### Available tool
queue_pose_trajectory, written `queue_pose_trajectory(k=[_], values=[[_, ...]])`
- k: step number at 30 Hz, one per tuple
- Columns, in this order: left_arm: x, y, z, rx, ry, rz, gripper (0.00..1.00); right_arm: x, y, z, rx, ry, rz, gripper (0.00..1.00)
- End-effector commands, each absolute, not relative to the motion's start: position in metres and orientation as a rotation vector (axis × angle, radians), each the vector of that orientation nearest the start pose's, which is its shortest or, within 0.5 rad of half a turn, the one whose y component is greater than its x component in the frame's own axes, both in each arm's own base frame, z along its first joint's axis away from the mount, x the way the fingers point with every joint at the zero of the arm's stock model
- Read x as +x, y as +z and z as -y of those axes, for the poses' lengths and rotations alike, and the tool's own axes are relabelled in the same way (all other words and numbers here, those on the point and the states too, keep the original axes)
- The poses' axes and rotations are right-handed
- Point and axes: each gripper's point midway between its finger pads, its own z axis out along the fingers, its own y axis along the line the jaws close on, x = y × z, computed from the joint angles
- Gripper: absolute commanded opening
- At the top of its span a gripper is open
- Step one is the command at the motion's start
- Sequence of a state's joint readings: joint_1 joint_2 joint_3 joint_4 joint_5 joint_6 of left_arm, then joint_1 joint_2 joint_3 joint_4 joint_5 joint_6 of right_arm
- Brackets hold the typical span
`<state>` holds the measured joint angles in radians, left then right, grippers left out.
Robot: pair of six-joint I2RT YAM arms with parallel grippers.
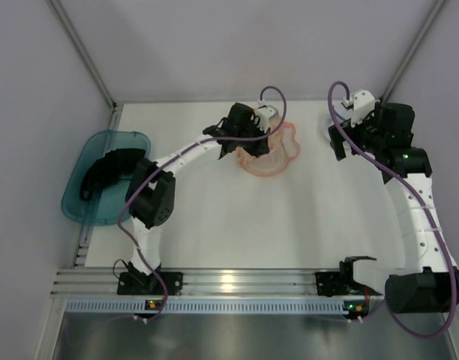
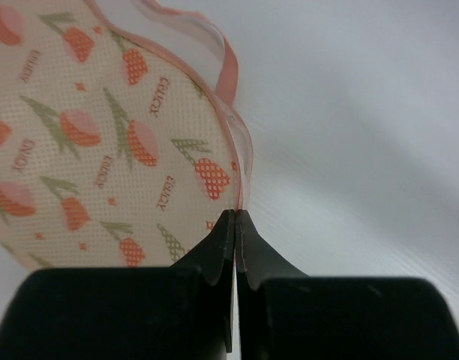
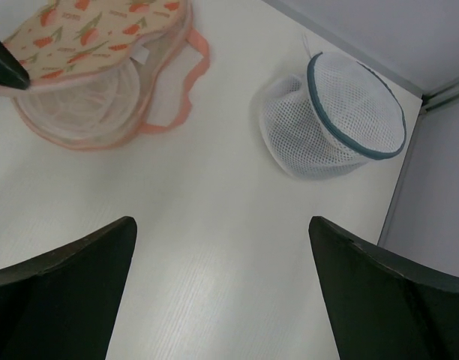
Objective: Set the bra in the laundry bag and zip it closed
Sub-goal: Open the laundry bag at the center of the board.
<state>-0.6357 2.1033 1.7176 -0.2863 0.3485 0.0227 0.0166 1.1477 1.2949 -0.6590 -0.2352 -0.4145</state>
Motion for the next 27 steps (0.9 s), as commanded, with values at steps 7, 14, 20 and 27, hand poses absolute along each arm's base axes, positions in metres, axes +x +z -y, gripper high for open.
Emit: queue_pose_trajectory(k=[7, 14, 20, 27], values=[[0.358, 0.263, 0.328, 0.427, -0.995, -2.007, 0.0, 0.326, 0.276, -0.049, -0.552, 0.169, -2.03, 1.0], [0.347, 0.19, 0.196, -0.206, -1.023, -2.207, 0.0, 0.33, 0.24, -0.085, -0.561, 0.482, -2.137, 0.92], [0.287, 0.158, 0.164, -0.315, -0.984, -2.302, 0.0, 0.34, 0.201, -0.112, -0.555, 0.64, -2.252, 0.79], [0.265, 0.145, 0.131, -0.413, -0.767, -2.349, 0.02, 0.341, 0.176, -0.174, -0.667, 0.719, -2.28, 0.77]])
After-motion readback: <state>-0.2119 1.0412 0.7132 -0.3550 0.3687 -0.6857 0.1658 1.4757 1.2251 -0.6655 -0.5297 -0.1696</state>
